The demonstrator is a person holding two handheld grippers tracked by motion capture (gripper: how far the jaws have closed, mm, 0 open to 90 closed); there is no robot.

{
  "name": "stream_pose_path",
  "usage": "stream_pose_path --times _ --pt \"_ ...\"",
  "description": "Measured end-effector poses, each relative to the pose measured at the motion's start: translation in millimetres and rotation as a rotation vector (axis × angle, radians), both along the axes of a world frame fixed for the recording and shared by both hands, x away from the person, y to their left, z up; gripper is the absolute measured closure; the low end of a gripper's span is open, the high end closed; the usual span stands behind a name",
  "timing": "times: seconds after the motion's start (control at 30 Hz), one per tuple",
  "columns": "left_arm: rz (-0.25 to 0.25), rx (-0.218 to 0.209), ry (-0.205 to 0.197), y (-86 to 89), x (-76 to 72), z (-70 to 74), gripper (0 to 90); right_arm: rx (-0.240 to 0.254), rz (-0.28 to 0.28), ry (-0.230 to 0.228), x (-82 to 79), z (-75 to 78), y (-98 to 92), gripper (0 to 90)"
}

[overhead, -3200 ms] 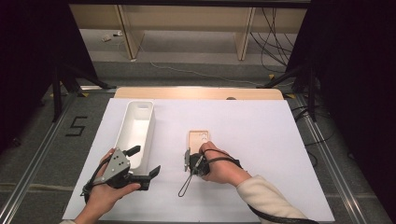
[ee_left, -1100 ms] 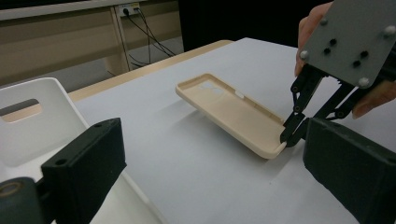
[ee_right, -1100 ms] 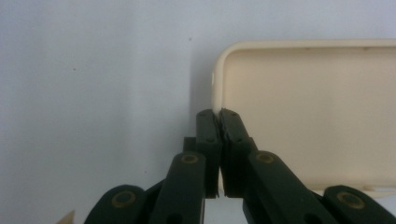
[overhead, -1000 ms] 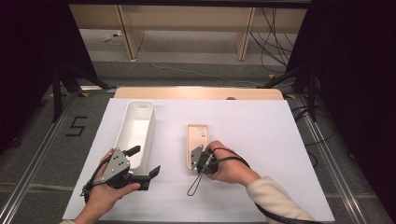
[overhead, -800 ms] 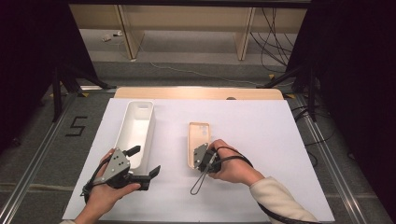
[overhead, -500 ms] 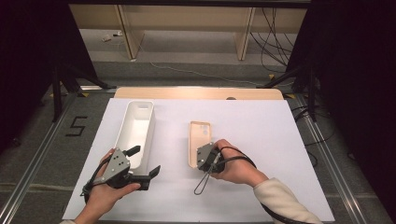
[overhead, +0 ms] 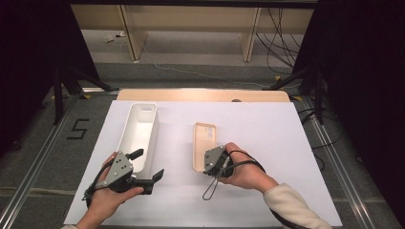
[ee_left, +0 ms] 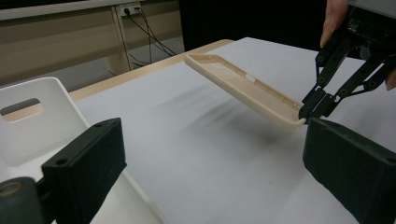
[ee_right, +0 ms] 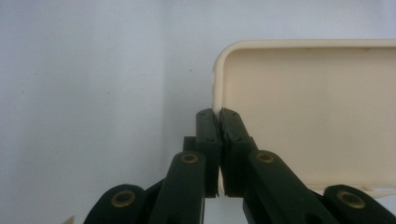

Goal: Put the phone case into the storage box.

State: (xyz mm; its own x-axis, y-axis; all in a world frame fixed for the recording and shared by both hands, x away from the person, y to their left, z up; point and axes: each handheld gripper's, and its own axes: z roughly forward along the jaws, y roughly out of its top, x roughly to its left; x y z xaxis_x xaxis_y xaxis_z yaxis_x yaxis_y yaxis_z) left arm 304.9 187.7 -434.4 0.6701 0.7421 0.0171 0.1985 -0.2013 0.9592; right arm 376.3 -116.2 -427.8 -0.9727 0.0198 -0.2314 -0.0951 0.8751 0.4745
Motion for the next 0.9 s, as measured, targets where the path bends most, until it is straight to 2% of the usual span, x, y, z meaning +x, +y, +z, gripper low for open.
stream_pose_path --times 0.9 --pt "0.0 0.001 0.002 0.0 0.3 -0.3 5.6 0.058 0.011 -0.005 -7.7 4.4 -15.1 88.3"
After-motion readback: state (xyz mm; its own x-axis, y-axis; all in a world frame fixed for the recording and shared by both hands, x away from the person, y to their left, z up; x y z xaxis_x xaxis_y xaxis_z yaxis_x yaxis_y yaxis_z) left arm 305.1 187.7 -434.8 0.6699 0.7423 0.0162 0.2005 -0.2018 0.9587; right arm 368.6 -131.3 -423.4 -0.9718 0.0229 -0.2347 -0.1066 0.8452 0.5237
